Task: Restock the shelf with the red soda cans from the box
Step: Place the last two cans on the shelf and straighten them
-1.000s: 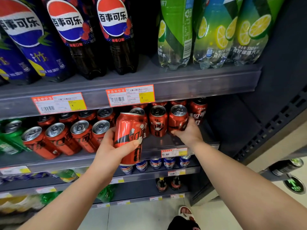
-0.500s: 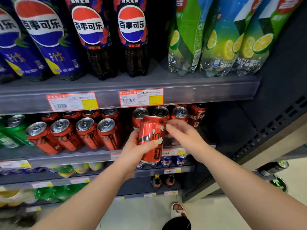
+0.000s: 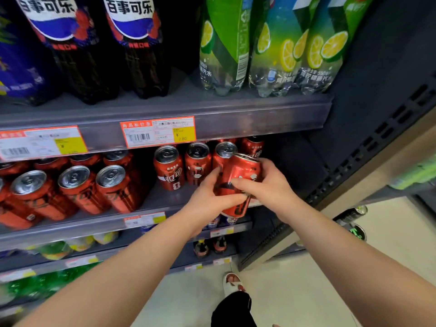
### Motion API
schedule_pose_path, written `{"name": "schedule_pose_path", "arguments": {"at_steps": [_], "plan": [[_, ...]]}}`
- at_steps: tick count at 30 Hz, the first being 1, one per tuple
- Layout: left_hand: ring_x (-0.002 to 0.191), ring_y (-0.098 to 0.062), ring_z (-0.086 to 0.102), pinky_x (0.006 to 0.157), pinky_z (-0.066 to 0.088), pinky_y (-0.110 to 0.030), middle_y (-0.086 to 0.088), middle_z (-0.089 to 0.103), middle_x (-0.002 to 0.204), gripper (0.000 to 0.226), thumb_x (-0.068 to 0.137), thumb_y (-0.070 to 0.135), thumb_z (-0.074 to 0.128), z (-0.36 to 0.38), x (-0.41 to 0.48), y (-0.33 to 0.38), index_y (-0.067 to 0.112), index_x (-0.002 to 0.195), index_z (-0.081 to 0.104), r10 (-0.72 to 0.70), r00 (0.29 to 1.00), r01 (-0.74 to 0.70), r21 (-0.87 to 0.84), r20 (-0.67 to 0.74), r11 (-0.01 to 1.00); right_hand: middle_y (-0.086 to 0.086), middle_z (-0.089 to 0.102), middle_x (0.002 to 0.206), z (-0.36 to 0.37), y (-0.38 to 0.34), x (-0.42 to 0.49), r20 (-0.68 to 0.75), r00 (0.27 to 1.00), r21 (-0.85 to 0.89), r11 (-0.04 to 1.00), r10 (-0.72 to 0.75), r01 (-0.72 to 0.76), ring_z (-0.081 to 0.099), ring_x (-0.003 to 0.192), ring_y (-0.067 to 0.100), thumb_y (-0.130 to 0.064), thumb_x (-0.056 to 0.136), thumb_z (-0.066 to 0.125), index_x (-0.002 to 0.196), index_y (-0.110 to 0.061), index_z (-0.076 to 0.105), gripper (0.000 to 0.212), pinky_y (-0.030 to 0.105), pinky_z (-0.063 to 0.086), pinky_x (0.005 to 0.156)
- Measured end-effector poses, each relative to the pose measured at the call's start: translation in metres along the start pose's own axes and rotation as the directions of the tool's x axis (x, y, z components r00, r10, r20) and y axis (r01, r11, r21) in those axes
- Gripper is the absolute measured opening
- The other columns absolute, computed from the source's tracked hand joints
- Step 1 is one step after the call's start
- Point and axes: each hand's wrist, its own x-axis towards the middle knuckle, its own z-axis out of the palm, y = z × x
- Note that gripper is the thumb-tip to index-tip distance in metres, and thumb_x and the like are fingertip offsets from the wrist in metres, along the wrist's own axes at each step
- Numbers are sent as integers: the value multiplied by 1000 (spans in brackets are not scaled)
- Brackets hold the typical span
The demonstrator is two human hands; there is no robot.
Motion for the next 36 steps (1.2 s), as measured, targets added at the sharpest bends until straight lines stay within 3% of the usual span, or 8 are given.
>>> {"name": "schedule_pose_path", "arguments": {"at_steps": [4,8,12,22,26,30,33,36], "plan": [[108,-11,55,87,43,-23,6,52,119,74,79,23,73,-10,3,2,22,142,33,-11,991,25,102,-133,994,-8,54,98,-13,9,23,-234,972,-122,992,-26,-3,54,89,8,-20,68,82,121,-18,43,66,21,42,80],[102,-14,56,84,42,-25,0,56,123,53,79,26,73,-39,-5,-13,24,126,49,-56,946,97,113,-319,989,3,58,116,-17,24,62,-345,939,-179,982,-11,-54,58,104,18,-19,64,83,124,-14,44,71,28,44,90],[100,-14,52,82,37,-24,0,55,117,50,81,16,70,-56,-13,-20,14,127,50,-55,906,115,119,-419,986,9,52,128,-4,43,80,-305,952,-208,977,-26,-40,54,116,25,-14,63,83,128,-14,39,79,36,43,101],[98,-20,57,90,45,-32,-9,57,119,50,79,8,72,-82,-17,-28,13,123,51,-10,863,121,187,-505,975,7,46,135,-7,45,76,-182,983,-267,964,-39,-12,49,111,11,-9,70,80,136,-18,32,82,23,36,93],[118,-27,49,102,41,-37,-12,45,131,63,74,13,75,-88,-11,-14,14,131,46,155,832,114,438,-532,892,10,25,148,-6,34,69,-190,982,-318,945,16,-77,36,133,25,-16,69,82,148,-19,12,105,31,32,106],[132,-31,33,109,30,-37,-13,32,143,76,73,18,75,-92,5,3,18,140,37,263,848,137,669,-460,731,14,23,152,3,12,53,-154,955,-672,736,-255,89,22,141,32,-40,74,75,148,-17,20,95,44,21,116],[132,-36,31,109,30,-43,-15,28,145,84,73,25,75,-97,20,10,21,144,30,242,896,188,812,-372,552,12,37,146,27,-18,54,119,928,-805,512,-354,299,32,135,33,-47,83,62,142,-22,37,68,42,25,111],[130,-37,35,107,33,-47,-15,29,145,90,72,33,75,-103,33,14,23,145,24,158,927,251,878,-339,409,10,43,143,54,-36,70,341,888,-799,403,-309,446,41,130,30,-45,88,56,144,-24,32,65,39,36,104]]}}
